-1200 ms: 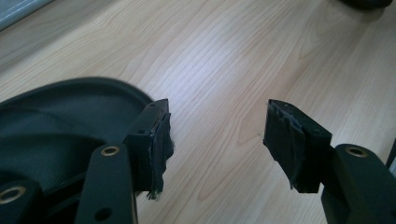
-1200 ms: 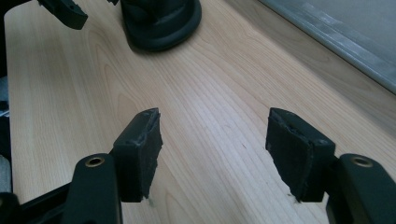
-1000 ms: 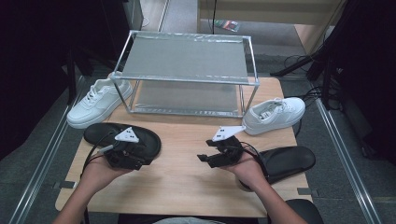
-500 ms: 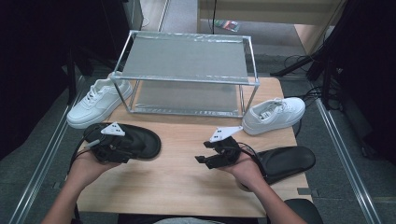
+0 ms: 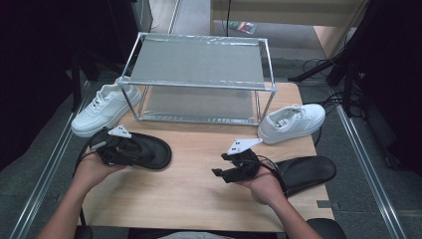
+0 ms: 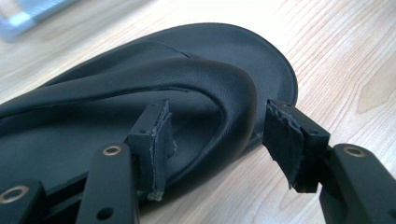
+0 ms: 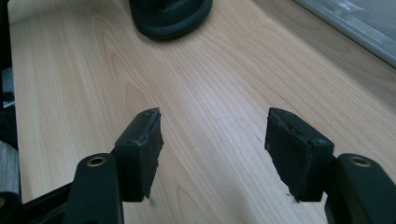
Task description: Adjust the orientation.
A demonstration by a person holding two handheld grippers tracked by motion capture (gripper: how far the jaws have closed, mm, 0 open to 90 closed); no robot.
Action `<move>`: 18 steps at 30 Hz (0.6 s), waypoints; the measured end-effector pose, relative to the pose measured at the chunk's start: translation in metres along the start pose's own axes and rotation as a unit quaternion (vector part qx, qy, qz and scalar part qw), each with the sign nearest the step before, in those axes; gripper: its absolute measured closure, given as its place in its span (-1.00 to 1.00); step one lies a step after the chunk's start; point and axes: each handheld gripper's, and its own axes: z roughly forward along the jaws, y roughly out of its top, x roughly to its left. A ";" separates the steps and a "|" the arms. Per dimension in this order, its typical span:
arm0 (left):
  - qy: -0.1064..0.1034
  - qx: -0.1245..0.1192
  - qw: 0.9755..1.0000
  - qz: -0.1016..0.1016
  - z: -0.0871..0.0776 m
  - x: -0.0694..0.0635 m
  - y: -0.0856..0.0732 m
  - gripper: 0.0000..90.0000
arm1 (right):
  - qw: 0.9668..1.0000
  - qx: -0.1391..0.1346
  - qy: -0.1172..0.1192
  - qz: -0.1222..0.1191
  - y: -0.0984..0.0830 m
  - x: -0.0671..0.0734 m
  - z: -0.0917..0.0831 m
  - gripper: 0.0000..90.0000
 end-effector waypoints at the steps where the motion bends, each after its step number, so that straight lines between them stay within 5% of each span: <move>1: -0.001 0.005 1.000 0.002 0.003 0.000 0.000 -0.04 | 1.000 0.000 -0.001 0.003 -0.001 0.000 -0.001 -0.17; 18: -0.034 0.024 0.998 0.040 0.016 -0.001 0.005 0.48 | 1.000 -0.003 -0.011 0.010 -0.008 -0.001 -0.007 -0.17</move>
